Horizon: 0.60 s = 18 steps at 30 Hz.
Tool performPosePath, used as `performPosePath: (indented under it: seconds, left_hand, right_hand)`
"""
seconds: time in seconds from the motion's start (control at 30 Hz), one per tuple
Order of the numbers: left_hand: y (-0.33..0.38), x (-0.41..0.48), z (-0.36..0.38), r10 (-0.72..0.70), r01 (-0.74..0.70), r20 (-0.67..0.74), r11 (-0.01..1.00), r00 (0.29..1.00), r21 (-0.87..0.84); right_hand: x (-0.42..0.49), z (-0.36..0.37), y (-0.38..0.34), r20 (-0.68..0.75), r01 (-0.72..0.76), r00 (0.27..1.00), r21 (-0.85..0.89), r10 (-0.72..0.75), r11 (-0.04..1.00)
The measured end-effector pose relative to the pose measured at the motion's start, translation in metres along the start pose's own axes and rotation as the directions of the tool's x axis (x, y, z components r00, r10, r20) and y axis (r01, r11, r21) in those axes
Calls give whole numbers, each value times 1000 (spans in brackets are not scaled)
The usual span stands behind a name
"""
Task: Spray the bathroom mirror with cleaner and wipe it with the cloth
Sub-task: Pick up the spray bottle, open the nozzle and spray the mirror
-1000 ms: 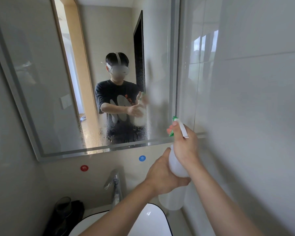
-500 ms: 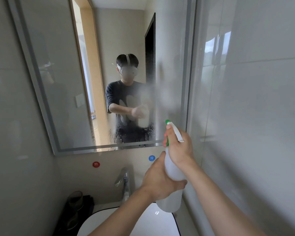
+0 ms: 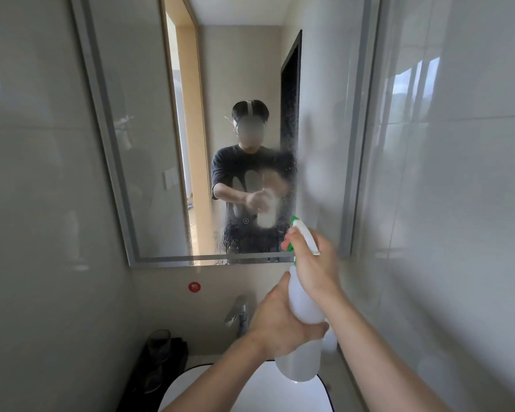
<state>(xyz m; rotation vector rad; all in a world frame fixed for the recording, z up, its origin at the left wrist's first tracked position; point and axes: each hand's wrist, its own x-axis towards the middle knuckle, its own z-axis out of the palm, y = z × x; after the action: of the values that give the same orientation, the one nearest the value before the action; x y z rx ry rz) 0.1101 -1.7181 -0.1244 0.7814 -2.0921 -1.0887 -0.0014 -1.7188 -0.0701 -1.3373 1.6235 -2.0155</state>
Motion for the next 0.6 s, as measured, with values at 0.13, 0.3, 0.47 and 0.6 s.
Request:
performPosePath:
  seconds: [0.13, 0.3, 0.47, 0.6]
  left_hand:
    - [-1, -6, -8, -5, 5, 12, 1000, 1000, -23]
    - [-7, -14, -21, -21, 22, 17, 998, 1000, -67]
    - [-13, -16, -34, -55, 56, -11, 998, 998, 26]
    - [-20, -16, -41, -82, 85, -39, 995, 996, 61]
  right_hand:
    - [-7, 12, -6, 22, 7, 1000, 19, -8, 1000]
    - [-12, 31, -8, 49, 11, 999, 12, -12, 1000]
    - [-15, 43, -5, 49, 70, 996, 54, -73, 996]
    - [-14, 52, -2, 111, 88, 989, 72, -95, 994]
